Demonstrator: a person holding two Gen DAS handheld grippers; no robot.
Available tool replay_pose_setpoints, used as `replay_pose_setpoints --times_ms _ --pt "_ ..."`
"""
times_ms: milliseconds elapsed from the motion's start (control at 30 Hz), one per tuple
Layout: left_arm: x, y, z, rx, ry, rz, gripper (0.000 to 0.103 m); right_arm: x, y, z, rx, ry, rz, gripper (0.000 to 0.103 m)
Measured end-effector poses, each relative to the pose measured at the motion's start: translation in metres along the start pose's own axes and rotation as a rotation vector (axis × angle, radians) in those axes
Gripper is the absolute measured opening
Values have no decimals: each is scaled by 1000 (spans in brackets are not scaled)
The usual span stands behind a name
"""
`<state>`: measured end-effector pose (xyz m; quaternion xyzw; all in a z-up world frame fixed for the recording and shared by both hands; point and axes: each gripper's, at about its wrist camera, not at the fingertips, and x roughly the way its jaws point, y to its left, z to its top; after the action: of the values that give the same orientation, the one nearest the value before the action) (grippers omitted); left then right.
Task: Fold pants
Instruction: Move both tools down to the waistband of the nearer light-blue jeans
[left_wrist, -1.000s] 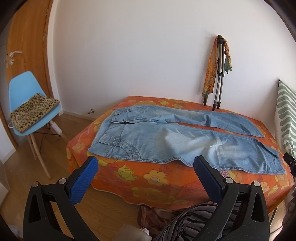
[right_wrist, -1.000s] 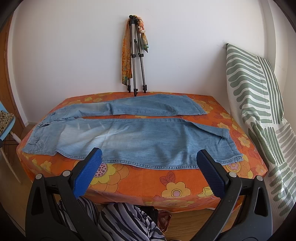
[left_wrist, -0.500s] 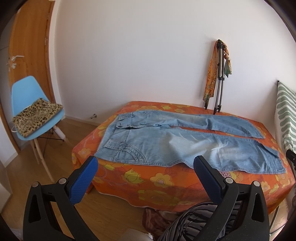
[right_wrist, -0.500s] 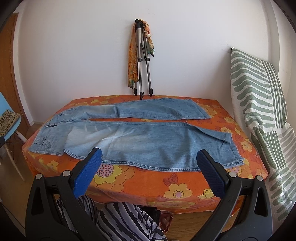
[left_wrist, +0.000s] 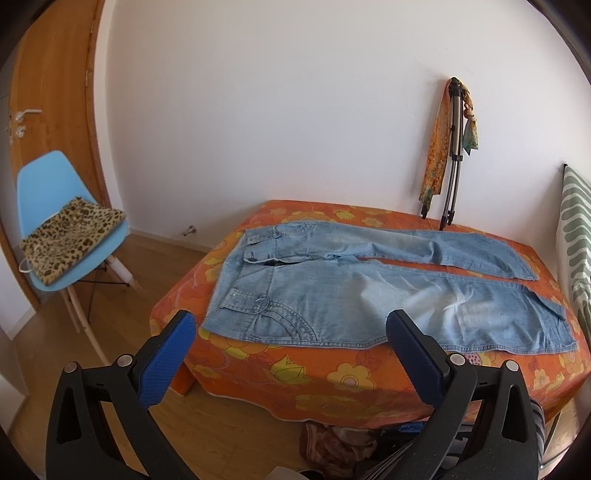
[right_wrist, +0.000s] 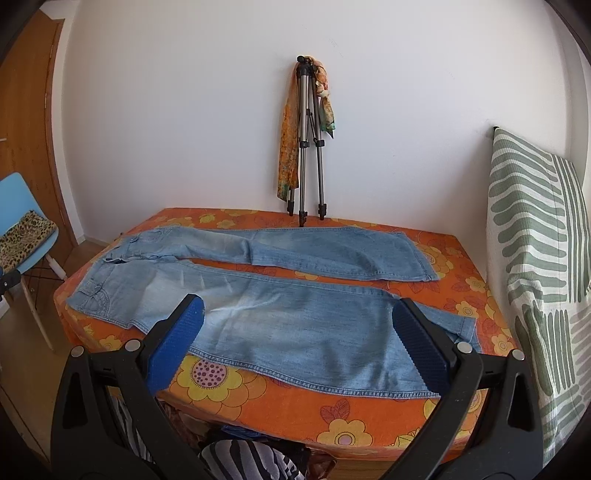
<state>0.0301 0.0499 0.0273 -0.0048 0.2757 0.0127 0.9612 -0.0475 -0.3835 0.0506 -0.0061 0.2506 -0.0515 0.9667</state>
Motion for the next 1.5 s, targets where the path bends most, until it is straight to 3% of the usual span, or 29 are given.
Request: replay_pose_setpoints --times_ms 133,400,667,900,967,1100,1200,1500 --pt "16 19 22 -14 -1 16 102 19 3 24 -69 4 29 103" --pt "89 62 66 -86 85 -8 84 88 28 73 -184 18 102 103" --pt "185 82 95 -136 204 -71 68 204 57 117 -194 157 251 103" --pt "274 88 116 -143 279 -75 68 331 89 145 -273 280 340 102" --pt "301 90 120 -150 307 -81 68 366 96 149 -291 308 340 94" --pt "346 92 123 -136 350 -61 68 433 104 148 -286 380 363 92" --pt "378 97 124 -131 380 -51 68 476 107 140 -295 430 372 84" --pt "445 103 121 -169 435 -54 68 562 131 128 -376 488 426 83"
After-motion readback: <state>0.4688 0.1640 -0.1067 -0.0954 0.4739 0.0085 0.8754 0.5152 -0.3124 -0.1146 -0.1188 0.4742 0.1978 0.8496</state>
